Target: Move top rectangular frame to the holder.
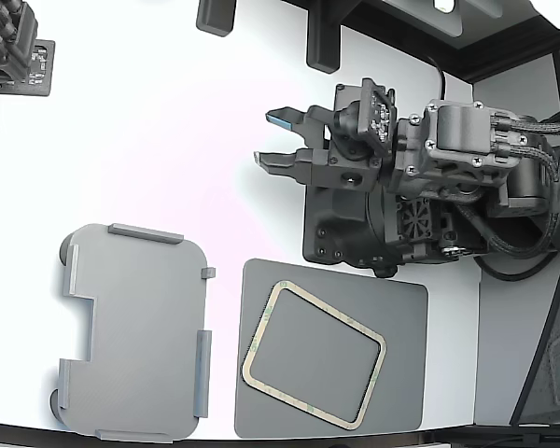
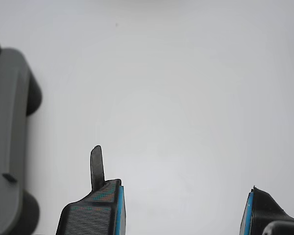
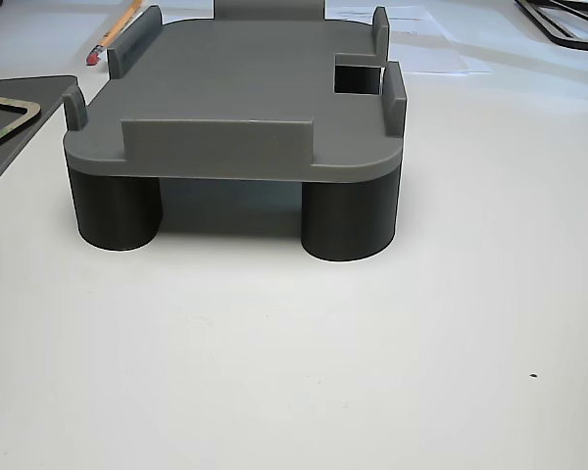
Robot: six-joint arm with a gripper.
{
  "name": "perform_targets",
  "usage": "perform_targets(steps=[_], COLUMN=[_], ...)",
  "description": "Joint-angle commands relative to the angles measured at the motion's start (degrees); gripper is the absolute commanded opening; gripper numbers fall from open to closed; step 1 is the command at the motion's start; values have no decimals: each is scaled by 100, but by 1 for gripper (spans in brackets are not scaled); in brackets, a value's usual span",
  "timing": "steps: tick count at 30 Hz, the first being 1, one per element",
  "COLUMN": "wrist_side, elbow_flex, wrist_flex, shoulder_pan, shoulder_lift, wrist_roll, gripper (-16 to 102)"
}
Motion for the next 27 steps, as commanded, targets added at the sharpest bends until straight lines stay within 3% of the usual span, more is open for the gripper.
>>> perform_targets(steps=[1,8,12,20,27], wrist_side=[308,413,888,2355,1872], elbow_flex=[-738,-826,-1239,-2628,-4069], wrist_flex=[-1371,-1336,-1020,791,2716], shoulder_pan=[158,264,826,3190,4412], shoulder_lift=[-1204,-1327,-1749,-3111,-4315], wrist_roll=[-123,-114,237,2663,4878], gripper=[100,100,100,99,100])
